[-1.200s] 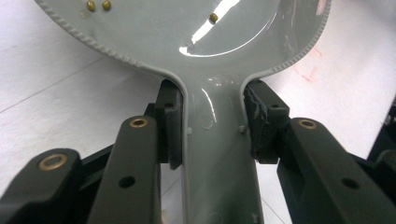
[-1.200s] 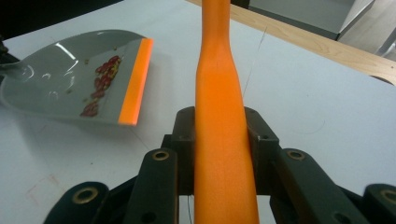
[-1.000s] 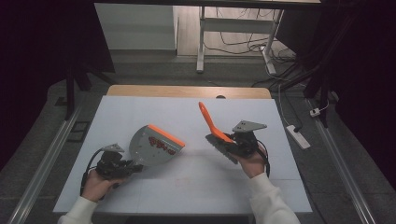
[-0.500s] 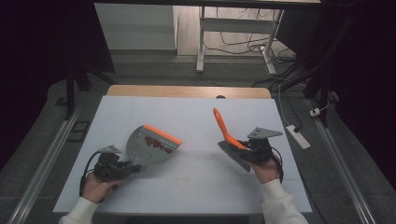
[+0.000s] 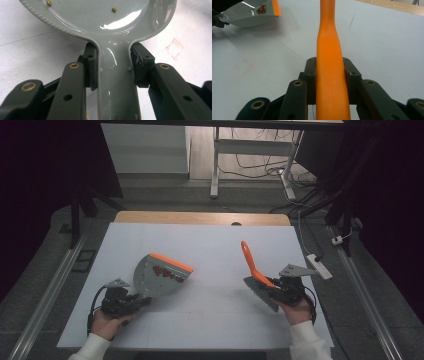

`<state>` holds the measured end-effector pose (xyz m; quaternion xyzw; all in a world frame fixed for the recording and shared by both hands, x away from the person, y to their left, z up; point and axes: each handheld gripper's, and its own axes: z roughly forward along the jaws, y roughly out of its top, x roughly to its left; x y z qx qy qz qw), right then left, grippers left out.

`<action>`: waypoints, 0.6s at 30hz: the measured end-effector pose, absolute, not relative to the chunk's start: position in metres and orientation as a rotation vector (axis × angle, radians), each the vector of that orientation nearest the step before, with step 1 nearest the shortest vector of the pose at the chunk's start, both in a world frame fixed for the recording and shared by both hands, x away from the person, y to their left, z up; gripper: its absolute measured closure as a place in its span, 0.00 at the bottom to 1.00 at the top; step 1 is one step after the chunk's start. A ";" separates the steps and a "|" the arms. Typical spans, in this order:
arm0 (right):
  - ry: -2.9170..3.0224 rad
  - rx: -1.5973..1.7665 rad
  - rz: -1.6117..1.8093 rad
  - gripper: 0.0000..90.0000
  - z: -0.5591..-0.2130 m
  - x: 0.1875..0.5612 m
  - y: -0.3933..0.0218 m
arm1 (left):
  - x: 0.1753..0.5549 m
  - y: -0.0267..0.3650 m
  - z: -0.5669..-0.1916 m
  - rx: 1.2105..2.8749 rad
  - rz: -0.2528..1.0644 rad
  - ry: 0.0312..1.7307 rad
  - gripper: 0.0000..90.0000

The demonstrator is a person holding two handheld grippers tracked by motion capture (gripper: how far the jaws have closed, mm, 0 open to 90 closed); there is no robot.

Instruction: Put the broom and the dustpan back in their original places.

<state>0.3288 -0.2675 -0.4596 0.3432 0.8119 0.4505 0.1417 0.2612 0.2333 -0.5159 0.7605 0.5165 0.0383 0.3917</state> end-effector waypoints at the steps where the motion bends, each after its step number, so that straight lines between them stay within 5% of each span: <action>1: 2.349 0.990 1.296 0.78 -0.461 0.328 -0.268 | 0.261 0.232 -0.516 1.931 0.099 1.315 0.69; 18: 2.390 1.000 1.270 0.78 -0.466 0.323 -0.264 | 0.252 0.238 -0.518 1.830 0.154 1.430 0.69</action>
